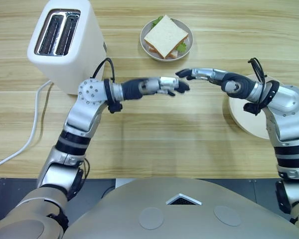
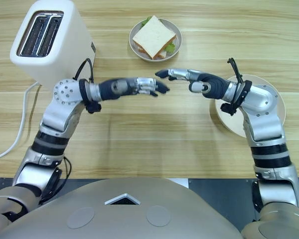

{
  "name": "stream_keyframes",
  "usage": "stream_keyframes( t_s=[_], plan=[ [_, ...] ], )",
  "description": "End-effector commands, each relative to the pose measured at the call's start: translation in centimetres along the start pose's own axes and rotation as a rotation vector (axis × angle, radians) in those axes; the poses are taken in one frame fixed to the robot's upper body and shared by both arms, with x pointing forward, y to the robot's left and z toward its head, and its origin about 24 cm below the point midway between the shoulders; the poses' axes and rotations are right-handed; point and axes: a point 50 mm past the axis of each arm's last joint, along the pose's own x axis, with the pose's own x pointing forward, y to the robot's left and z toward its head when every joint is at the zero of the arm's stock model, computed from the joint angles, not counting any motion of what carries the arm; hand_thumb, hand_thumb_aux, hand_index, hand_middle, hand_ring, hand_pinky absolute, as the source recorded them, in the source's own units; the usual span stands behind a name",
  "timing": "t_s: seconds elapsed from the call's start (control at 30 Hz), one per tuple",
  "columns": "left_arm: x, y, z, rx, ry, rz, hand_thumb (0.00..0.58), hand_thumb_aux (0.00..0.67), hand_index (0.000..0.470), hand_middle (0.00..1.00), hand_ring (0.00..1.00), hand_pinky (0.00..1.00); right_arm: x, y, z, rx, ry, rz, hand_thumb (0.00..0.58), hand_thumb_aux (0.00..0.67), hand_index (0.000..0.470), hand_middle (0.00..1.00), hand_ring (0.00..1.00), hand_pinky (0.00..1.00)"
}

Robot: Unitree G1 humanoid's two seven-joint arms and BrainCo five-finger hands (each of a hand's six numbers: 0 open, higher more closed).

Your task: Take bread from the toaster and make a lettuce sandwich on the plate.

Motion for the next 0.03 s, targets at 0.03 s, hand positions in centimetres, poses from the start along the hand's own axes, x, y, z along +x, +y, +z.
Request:
stream_keyframes(
  t_s=[0.03],
  plan=[
    [0.89, 4.32, -1.52, -0.04, -0.088, 0.319, 0.0, 0.0, 0.0, 0.0, 0.0, 0.0, 4.35, -1.49, -2.96, 0.107, 0.019, -0.248, 0.0, 0.0, 0.0, 0.0, 0.0, 0.0]
  ],
)
